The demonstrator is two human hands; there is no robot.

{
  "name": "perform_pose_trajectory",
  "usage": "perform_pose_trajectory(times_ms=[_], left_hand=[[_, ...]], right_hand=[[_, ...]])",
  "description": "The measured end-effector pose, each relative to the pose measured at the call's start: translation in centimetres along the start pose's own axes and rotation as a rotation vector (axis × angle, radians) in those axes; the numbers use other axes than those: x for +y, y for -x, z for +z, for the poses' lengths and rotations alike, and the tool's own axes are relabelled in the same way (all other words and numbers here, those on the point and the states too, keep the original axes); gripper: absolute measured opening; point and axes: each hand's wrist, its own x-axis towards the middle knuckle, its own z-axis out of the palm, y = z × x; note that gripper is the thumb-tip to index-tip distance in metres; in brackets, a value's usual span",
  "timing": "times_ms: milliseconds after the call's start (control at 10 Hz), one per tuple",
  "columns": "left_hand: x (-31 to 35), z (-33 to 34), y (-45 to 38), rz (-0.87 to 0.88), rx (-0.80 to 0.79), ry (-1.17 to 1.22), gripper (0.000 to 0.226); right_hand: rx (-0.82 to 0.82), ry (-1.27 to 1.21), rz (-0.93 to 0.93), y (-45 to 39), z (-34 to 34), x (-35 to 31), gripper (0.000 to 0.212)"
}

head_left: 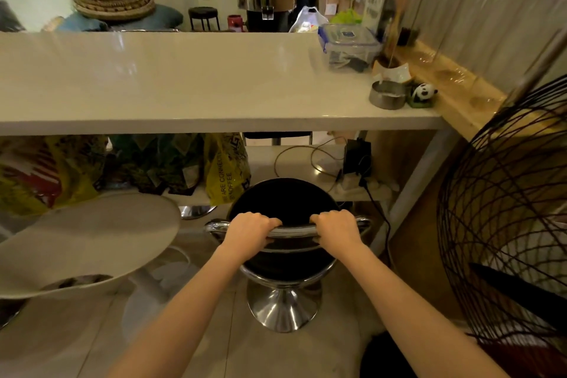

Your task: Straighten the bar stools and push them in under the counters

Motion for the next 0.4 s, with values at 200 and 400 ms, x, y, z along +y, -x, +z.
perform_pose_trajectory(times_ms=[200, 400], left_hand=[[-0.1, -1.2, -0.6, -0.016, -0.088, 0.17, 0.042], [-0.9, -5.5, -0.6, -0.109, -0.031, 0.788, 0.068]], right_hand=[[-0.041, -0.151, -0.045, -0.1, -0.2, 0.8, 0.092], [-0.004, -1.054, 0.108, 1.5, -5.4, 2.0, 0.074]])
